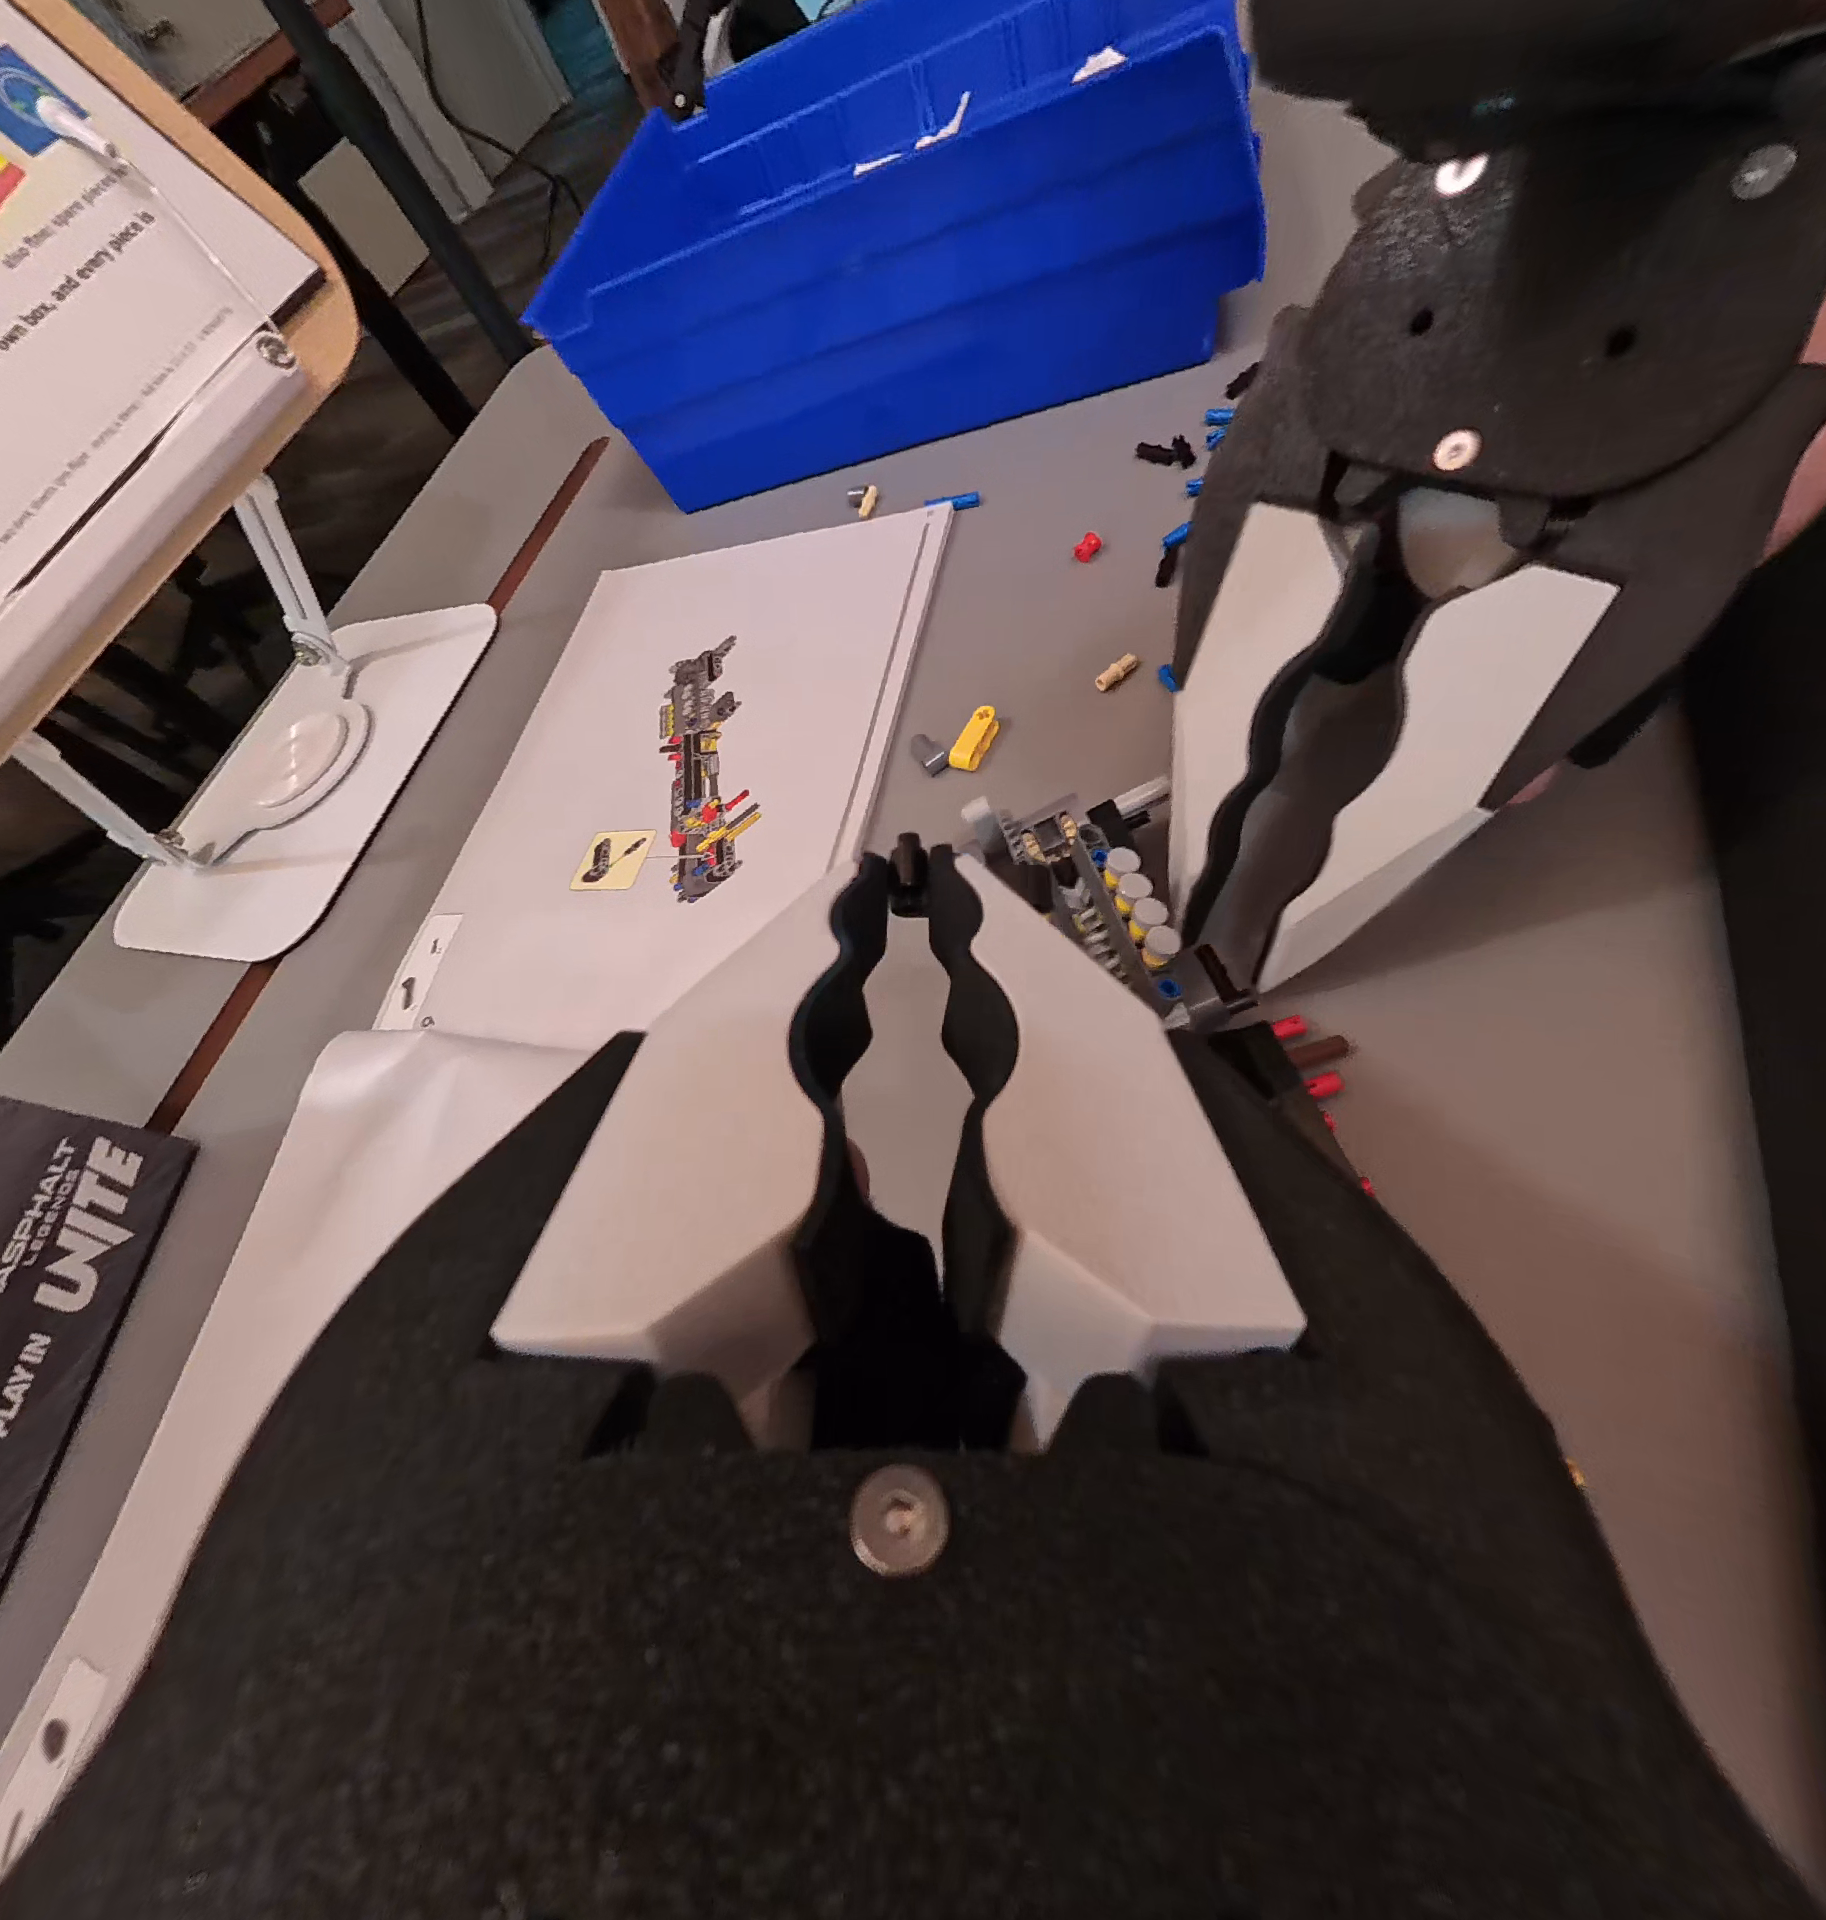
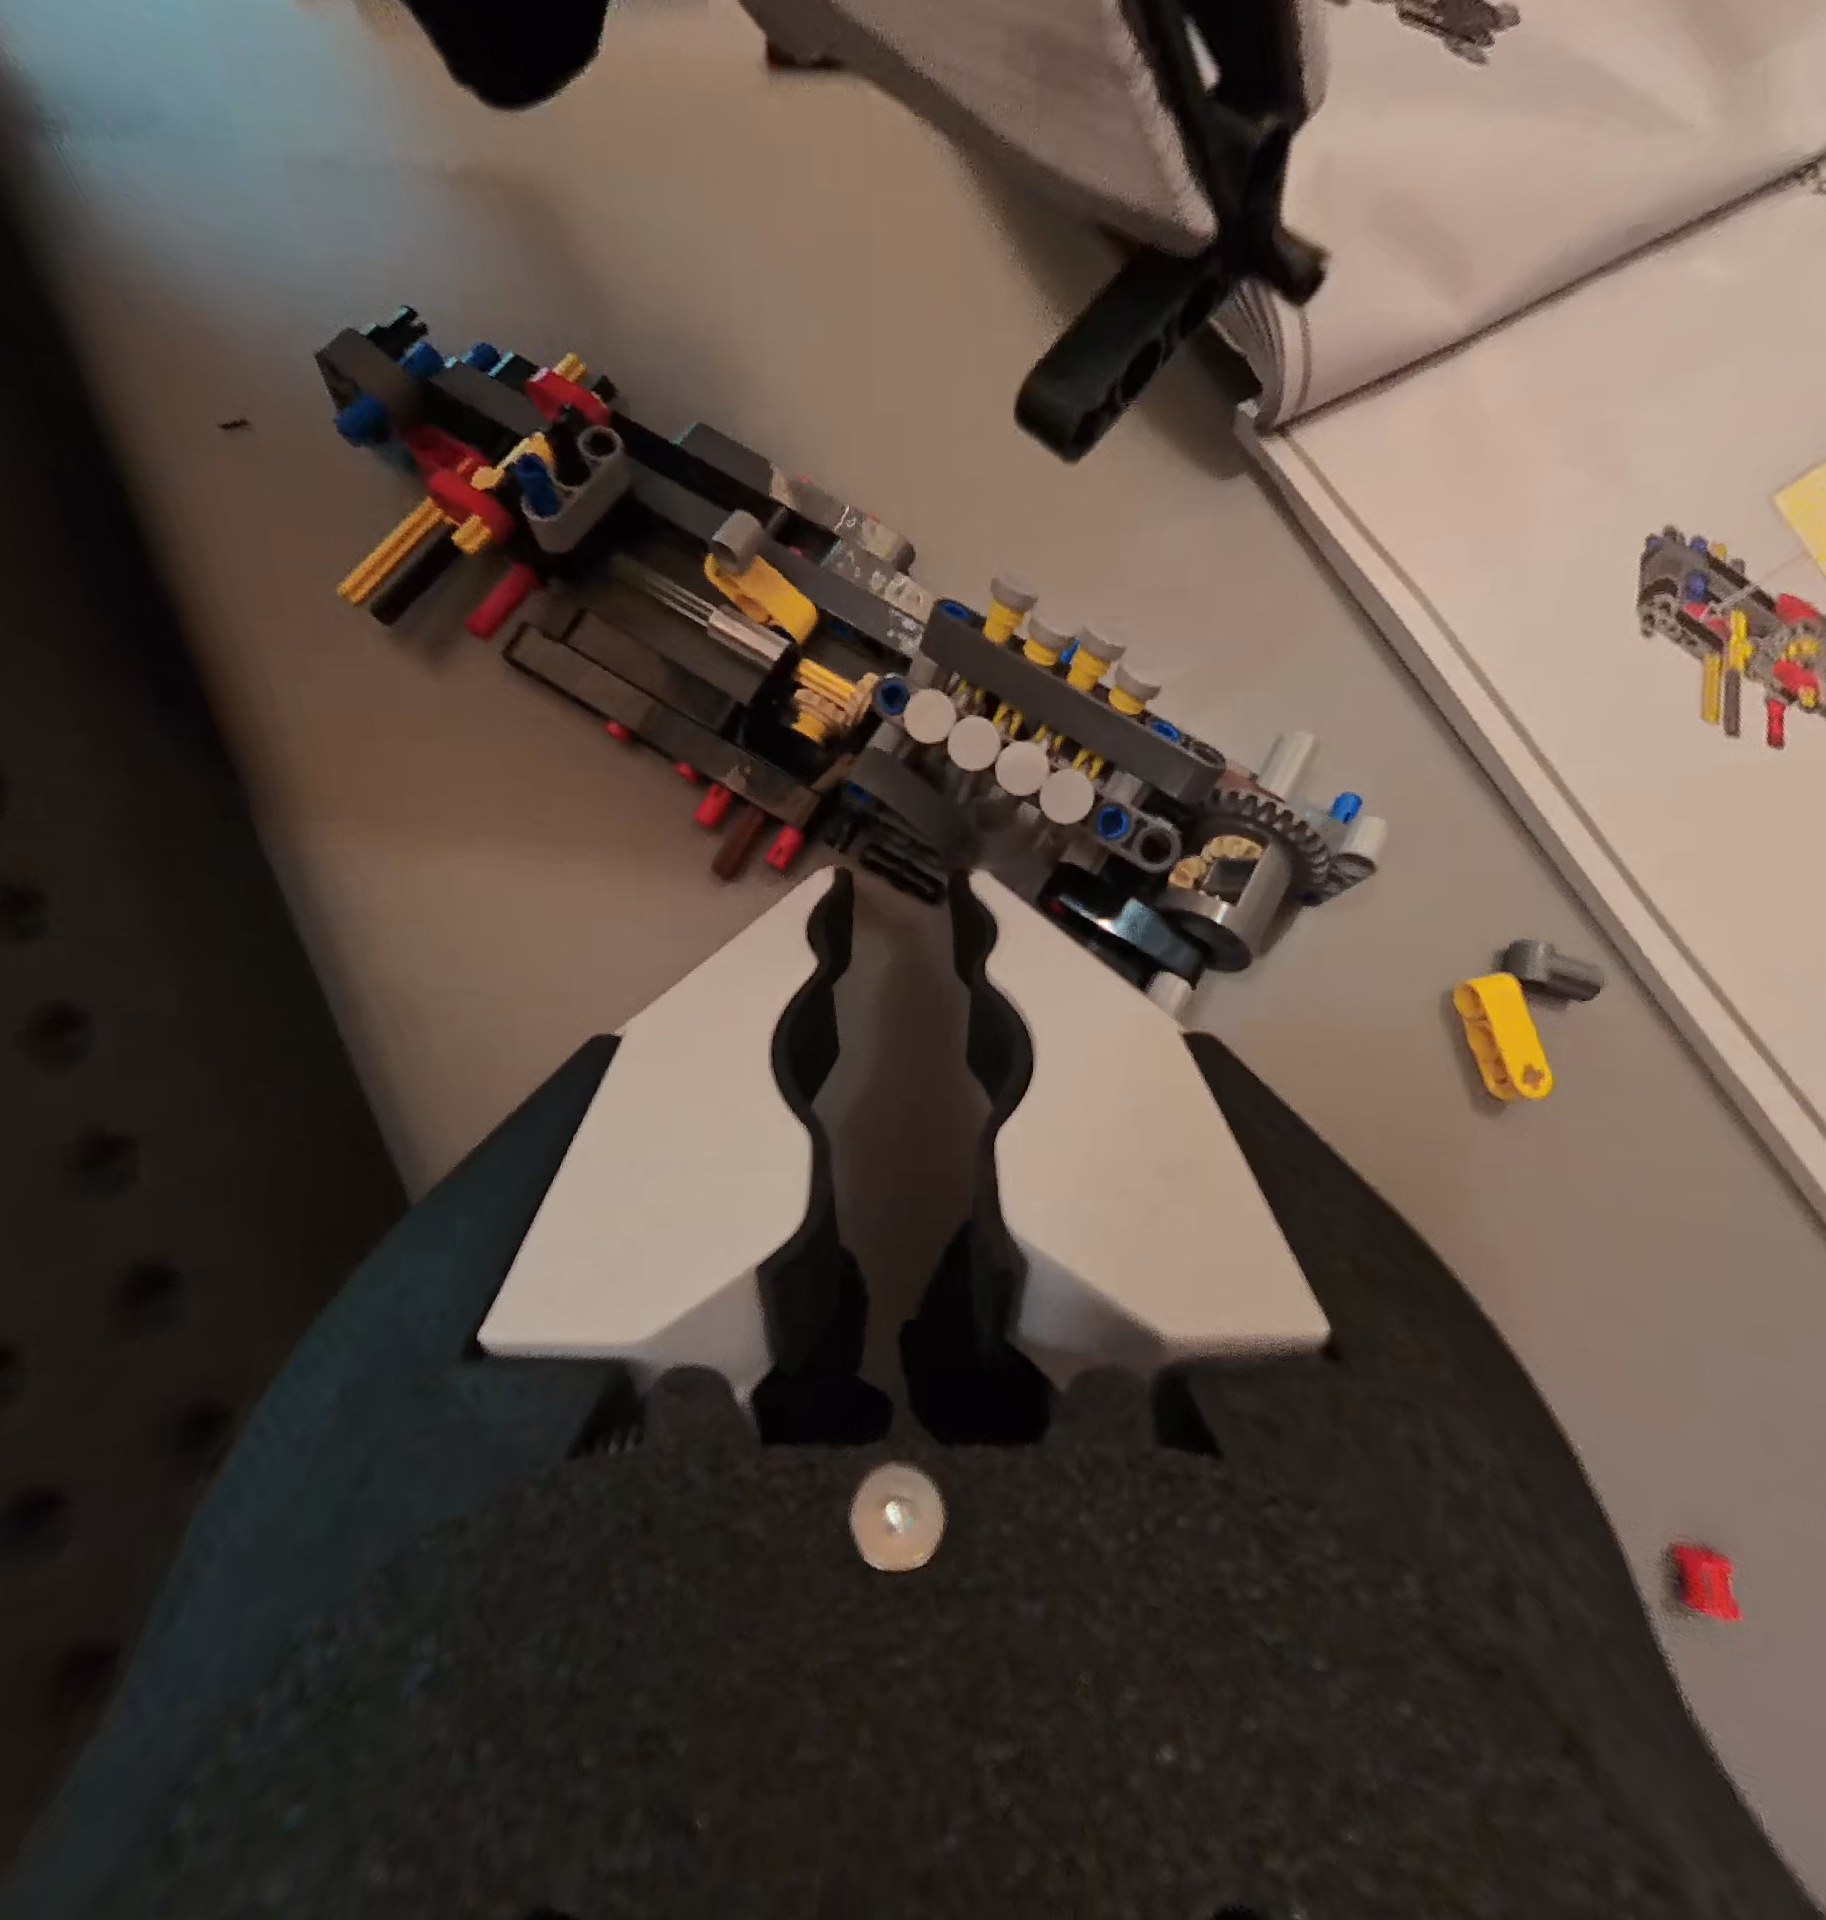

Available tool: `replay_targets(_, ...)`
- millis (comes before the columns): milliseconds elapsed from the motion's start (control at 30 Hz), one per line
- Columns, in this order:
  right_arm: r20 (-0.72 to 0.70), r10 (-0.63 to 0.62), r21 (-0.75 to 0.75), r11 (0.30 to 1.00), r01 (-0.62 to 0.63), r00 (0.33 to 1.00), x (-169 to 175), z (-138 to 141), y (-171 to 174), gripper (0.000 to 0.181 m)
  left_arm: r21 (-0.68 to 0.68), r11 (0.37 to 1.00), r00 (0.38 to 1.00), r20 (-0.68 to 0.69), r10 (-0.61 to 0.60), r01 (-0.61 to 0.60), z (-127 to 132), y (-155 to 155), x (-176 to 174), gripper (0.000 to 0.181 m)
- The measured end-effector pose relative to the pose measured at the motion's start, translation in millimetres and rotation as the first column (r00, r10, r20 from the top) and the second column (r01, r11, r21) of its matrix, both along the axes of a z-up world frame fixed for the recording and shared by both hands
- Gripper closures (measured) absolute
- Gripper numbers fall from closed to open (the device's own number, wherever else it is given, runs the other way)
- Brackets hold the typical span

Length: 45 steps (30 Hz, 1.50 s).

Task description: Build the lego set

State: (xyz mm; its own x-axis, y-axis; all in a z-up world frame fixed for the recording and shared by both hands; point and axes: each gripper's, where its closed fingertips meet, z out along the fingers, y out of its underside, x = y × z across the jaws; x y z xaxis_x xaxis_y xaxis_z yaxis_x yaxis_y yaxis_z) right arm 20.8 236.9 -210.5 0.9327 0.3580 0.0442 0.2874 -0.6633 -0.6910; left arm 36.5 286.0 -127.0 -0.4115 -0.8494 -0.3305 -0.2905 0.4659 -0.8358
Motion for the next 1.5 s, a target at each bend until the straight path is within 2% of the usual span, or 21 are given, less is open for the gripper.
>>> replay_targets(100, -0.013, 0.068, -0.002, 0.998, -0.068, 0.998, -1, -3, 2, 0.164, 0.007, 1.0, 1.0, -0.007, -0.011, 0.011, -2, -3, -1, 0.175)
replay_targets(167, -0.074, 0.108, -0.018, 0.994, -0.11, 0.991, -4, -2, 1, 0.166, 0.004, 1.0, 1.0, -0.01, -0.013, 0.013, -2, -2, -1, 0.175)
replay_targets(233, -0.121, 0.156, -0.047, 0.985, -0.163, 0.98, -8, -3, -3, 0.176, -0.003, 1.0, 1.0, -0.015, -0.012, 0.012, -2, -1, -1, 0.175)
replay_targets(300, -0.147, 0.196, -0.053, 0.977, -0.206, 0.97, -12, -2, -7, 0.177, -0.003, 1.0, 1.0, -0.013, -0.008, 0.008, -2, 1, -1, 0.174)
replay_targets(500, -0.111, 0.209, -0.069, 0.974, -0.217, 0.972, -8, -1, -11, 0.178, -0.001, 1.0, 1.0, -0.021, -0.011, 0.011, -4, 1, -2, 0.174)
replay_targets(567, -0.076, 0.231, -0.076, 0.969, -0.236, 0.97, -6, 8, -19, 0.178, -0.002, 1.0, 1.0, -0.021, -0.017, 0.017, -4, 0, -2, 0.175)
replay_targets(667, 0.057, 0.241, -0.226, 0.948, -0.223, 0.969, 19, 19, -45, 0.178, -0.008, 1.0, 0.999, -0.022, -0.025, 0.025, -3, -2, -3, 0.175)
replay_targets(733, 0.182, 0.256, -0.38, 0.909, -0.172, 0.949, 46, 24, -71, 0.178, -0.008, 1.0, 0.999, -0.027, -0.029, 0.029, -5, -4, -2, 0.175)
replay_targets(800, 0.273, 0.29, -0.547, 0.831, -0.1, 0.917, 75, 28, -98, 0.178, -0.005, 0.999, 0.999, -0.032, -0.035, 0.035, -7, -6, -2, 0.175)
replay_targets(867, 0.324, 0.328, -0.696, 0.718, -0.011, 0.887, 100, 27, -124, 0.178, -0.002, 0.999, 0.998, -0.04, -0.042, 0.042, -10, -9, -3, 0.175)
replay_targets(933, 0.321, 0.354, -0.816, 0.575, 0.067, 0.878, 117, 23, -153, 0.178, 0.008, 0.999, 0.998, -0.044, -0.043, 0.043, -12, -9, -3, 0.175)
replay_targets(1000, 0.317, 0.369, -0.885, 0.446, 0.133, 0.874, 131, 20, -181, 0.178, 0.015, 0.999, 0.998, -0.043, -0.042, 0.042, -12, -9, -3, 0.174)
replay_targets(1067, 0.333, 0.365, -0.911, 0.363, 0.197, 0.869, 144, 18, -201, 0.178, 0.017, 0.999, 0.999, -0.037, -0.04, 0.04, -10, -9, -3, 0.175)
replay_targets(1333, 0.394, 0.357, -0.911, 0.273, 0.309, 0.847, 165, 10, -224, 0.177, 0.035, 0.998, 0.999, -0.032, -0.042, 0.043, -10, -11, -3, 0.175)
replay_targets(1500, 0.393, 0.356, -0.911, 0.273, 0.308, 0.848, 164, 9, -221, 0.177, 0.048, 0.998, 0.999, -0.028, -0.042, 0.044, -10, -11, -3, 0.175)
